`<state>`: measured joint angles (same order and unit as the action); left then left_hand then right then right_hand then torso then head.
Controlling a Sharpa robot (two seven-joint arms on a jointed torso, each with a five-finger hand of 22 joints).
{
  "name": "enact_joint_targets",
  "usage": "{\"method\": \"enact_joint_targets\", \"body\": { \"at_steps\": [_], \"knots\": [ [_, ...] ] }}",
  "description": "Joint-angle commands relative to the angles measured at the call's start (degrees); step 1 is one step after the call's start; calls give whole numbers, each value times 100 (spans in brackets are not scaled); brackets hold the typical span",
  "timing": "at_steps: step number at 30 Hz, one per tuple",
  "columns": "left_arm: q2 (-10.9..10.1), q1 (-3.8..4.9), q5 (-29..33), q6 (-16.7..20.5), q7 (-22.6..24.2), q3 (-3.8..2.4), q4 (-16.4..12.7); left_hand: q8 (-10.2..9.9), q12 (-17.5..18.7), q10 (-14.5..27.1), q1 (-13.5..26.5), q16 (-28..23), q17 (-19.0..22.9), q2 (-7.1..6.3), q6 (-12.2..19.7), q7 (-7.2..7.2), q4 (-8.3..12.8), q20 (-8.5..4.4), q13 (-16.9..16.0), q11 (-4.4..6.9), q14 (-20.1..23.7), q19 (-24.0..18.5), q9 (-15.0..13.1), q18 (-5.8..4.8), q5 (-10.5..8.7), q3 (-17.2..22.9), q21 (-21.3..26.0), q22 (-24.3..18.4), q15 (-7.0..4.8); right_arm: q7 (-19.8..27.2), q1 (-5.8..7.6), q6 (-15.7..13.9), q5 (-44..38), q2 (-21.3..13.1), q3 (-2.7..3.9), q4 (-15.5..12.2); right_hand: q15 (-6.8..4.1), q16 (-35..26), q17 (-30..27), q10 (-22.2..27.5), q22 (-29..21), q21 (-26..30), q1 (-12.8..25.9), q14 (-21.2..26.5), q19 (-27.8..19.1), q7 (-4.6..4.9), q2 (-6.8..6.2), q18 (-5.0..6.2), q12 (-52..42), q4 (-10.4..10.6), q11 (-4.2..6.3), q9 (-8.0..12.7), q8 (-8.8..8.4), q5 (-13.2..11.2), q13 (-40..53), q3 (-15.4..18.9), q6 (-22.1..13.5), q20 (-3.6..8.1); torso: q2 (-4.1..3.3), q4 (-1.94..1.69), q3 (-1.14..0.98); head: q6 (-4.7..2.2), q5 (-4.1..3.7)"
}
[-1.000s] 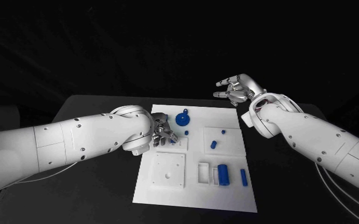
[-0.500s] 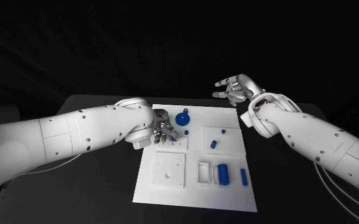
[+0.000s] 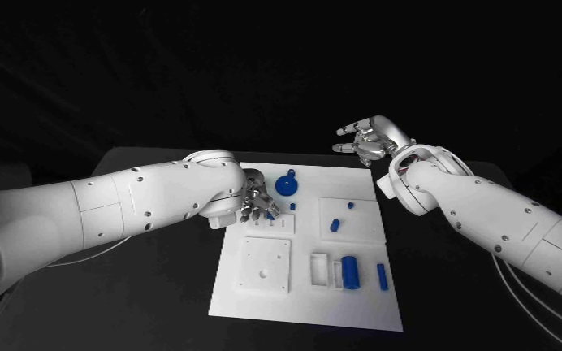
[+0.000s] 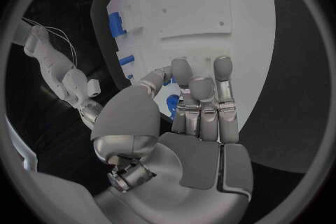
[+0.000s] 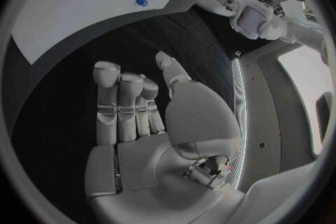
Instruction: Assemble the parts on the task board
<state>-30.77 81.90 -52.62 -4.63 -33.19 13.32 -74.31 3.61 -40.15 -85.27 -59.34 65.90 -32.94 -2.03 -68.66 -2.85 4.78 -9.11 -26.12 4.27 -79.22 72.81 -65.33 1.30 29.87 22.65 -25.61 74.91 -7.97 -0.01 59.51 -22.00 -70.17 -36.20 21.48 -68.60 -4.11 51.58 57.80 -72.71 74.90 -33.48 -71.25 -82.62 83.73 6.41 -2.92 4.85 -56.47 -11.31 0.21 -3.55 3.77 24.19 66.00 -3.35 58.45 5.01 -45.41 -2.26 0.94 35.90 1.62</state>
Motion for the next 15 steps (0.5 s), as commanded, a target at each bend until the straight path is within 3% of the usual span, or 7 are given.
{"method": "enact_joint_targets", "body": {
  "at_steps": [1, 15],
  "knots": [
    [44, 4, -77, -167, -13, 3, 30, 19, 34, -129, -65, 15, -10, 101, -493, 506, 443, 11, -11, 139, 31, 43, -144, -68, 10, 454, 34, 99, -12, 12, -2, 74, -44, 6, 3, -11, 2, -16, 7, 37, 388, 20, 31, -31, 175, -4, 10, 75, -4, -32, -15, -4, -22, 11, -3, 4, 25, 9, -4, 3, 4, 6, 9],
    [80, -42, -217, -239, 9, 9, 62, 18, 41, -126, -64, 16, -10, 103, -485, 504, 443, 11, -18, 137, 33, 41, -151, -68, 3, 453, 36, 99, -12, 16, -2, 72, -48, 8, 3, -18, 3, -34, -3, 49, 384, 34, 52, -28, 172, -3, 18, 76, 14, -58, -16, -4, -21, 15, -16, -8, 24, 8, 0, 0, 6, 35, -9]
  ]
}}
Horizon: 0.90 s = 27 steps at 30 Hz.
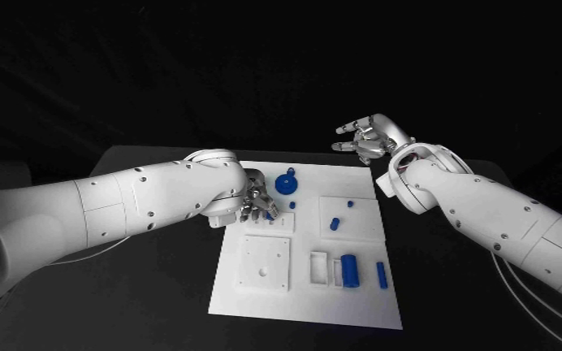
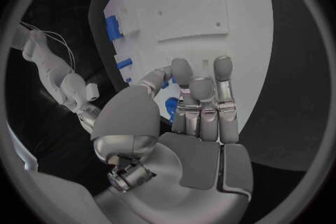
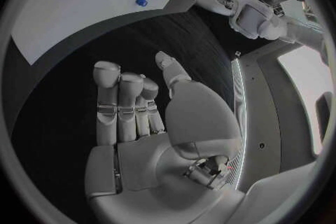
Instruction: Assemble the parts on the task board
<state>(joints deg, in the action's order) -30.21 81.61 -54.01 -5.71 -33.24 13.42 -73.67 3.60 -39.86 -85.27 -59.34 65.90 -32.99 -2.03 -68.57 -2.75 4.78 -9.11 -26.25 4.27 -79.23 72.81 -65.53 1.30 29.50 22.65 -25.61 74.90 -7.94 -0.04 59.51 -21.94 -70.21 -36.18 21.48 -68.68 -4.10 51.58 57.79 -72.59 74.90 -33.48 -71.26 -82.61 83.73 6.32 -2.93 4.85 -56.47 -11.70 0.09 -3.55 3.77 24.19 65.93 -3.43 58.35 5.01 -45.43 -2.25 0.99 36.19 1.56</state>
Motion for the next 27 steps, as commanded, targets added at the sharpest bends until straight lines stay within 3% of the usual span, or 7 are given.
{"method": "enact_joint_targets", "body": {
  "at_steps": [1, 27],
  "knots": [
    [25, -18, -80, -136, 14, 0, 0, 19, 13, -127, -64, 16, -5, 103, -494, 494, 442, 11, -5, 138, 33, 41, -132, -68, 39, 454, 36, 101, -15, 19, -2, 66, -44, 6, 3, -11, 2, -34, -2, 37, 385, 34, 53, -28, 172, 6, 18, 76, 14, -19, -3, -4, -21, 15, -10, 0, 34, 8, 2, 0, 1, 7, -3],
    [27, -97, -116, -245, 35, 6, 7, 18, 34, -128, -65, 21, -6, 111, -487, 493, 451, 12, -53, 136, 41, 41, -159, -68, 35, 455, 39, 102, -14, 24, -2, 83, -45, 10, 3, -10, 2, -34, -2, 37, 385, 34, 53, -28, 172, 6, 18, 76, 14, -19, -3, -4, -21, 15, -10, 0, 34, 8, 4, -5, -3, 27, -3]
  ]
}}
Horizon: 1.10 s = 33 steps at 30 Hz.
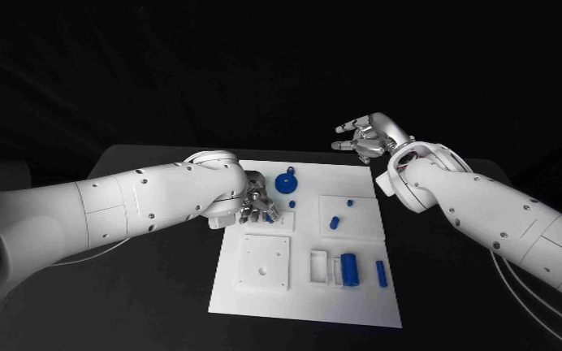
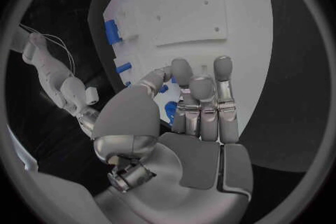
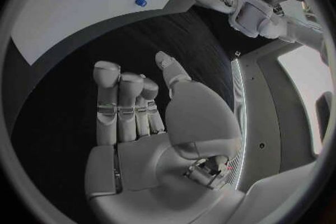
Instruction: Assemble the parts on the task board
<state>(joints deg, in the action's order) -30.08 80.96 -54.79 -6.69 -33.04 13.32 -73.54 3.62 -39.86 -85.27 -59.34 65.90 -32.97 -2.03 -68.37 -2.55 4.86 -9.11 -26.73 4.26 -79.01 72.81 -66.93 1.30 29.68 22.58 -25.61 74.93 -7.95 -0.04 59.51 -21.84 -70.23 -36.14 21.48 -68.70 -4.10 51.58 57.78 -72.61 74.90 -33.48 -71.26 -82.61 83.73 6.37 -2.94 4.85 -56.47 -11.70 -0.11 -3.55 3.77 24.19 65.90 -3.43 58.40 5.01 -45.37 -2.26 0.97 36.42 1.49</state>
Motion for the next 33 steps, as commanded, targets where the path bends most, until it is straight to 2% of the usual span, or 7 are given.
{"method": "enact_joint_targets", "body": {
  "at_steps": [1, 24, 33],
  "knots": [
    [13, -32, -38, -157, 14, 16, -9, 17, 34, -128, -65, 21, -8, 111, -507, 473, 444, 12, -5, 136, 19, 41, -19, -68, 18, 462, 39, 99, -13, 24, -2, 75, -43, 7, 3, -8, 2, -34, 0, 39, 384, 34, 53, -28, 172, 1, 19, 76, 14, -19, 16, -4, -21, 15, -6, 0, 29, 8, -2, -4, 0, 4, 5],
    [24, -35, -41, -287, 41, 13, 23, 17, 41, -128, -79, 37, -13, 104, -511, 473, 475, 10, -41, 142, 22, 39, -35, -69, 37, 469, 32, 102, -13, 23, -2, 97, -47, 48, 3, 14, 1, -44, -6, 45, 384, 47, 47, -29, 174, 2, 28, 75, 22, -43, 16, -3, -23, 8, -17, -17, 30, 9, -17, 11, 4, 21, 4],
    [42, -34, -38, -451, 27, 12, 67, 16, 45, -127, -85, 39, -15, 106, -507, 472, 487, 11, -45, 141, 27, 32, -34, -72, 35, 472, 30, 102, -11, 21, -2, 102, -79, 60, 3, 25, 1, -44, -6, 45, 384, 47, 47, -29, 174, 2, 28, 75, 22, -43, 16, -3, -23, 8, -17, -17, 30, 9, -6, -3, 1, 49, 3]
  ]
}}
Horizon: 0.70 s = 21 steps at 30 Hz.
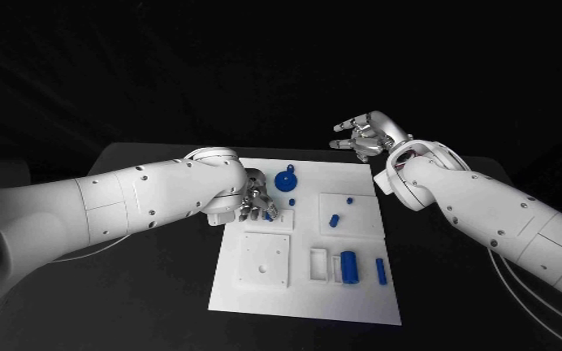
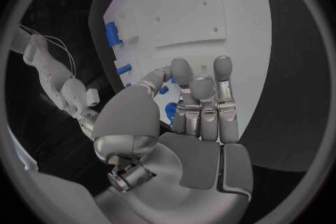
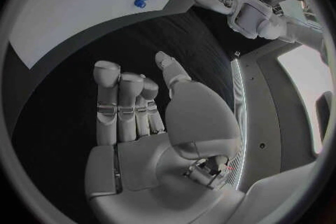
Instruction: Assemble the parts on the task board
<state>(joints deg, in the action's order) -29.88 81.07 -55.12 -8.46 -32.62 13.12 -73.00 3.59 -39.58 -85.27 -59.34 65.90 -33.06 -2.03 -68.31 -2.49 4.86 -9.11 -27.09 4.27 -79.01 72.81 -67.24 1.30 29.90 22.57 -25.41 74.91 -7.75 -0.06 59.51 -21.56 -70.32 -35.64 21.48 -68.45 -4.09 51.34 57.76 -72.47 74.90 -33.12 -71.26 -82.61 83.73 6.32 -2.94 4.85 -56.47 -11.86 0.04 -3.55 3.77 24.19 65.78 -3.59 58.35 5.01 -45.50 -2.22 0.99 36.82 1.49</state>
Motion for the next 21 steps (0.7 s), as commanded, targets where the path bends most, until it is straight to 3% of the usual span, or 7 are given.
{"method": "enact_joint_targets", "body": {
  "at_steps": [1, 21],
  "knots": [
    [24, -45, -5, -290, -17, 32, 15, 19, 18, -127, -86, 40, -6, 106, -511, 466, 489, 11, -10, 141, 28, 30, -3, -72, 12, 474, 9, 105, -31, 22, -2, 75, -71, 13, 3, 1, 1, -20, -5, 31, 384, 11, 47, -29, 174, 7, 28, 76, 22, -27, 2, -3, -23, 8, -5, -1, 35, 9, 8, -5, -1, 10, 5],
    [88, -44, -22, -546, -75, 31, 117, 19, 22, -126, -94, 50, -12, 111, -509, 464, 508, 11, -23, 143, 35, 20, 0, -75, 12, 475, 1, 106, -29, 25, -6, 96, -79, 28, 3, 13, 1, -20, -5, 31, 384, 11, 47, -29, 174, 7, 28, 76, 22, -27, 2, -3, -23, 8, -5, -1, 35, 9, 8, -4, -5, 17, 11]
  ]
}}
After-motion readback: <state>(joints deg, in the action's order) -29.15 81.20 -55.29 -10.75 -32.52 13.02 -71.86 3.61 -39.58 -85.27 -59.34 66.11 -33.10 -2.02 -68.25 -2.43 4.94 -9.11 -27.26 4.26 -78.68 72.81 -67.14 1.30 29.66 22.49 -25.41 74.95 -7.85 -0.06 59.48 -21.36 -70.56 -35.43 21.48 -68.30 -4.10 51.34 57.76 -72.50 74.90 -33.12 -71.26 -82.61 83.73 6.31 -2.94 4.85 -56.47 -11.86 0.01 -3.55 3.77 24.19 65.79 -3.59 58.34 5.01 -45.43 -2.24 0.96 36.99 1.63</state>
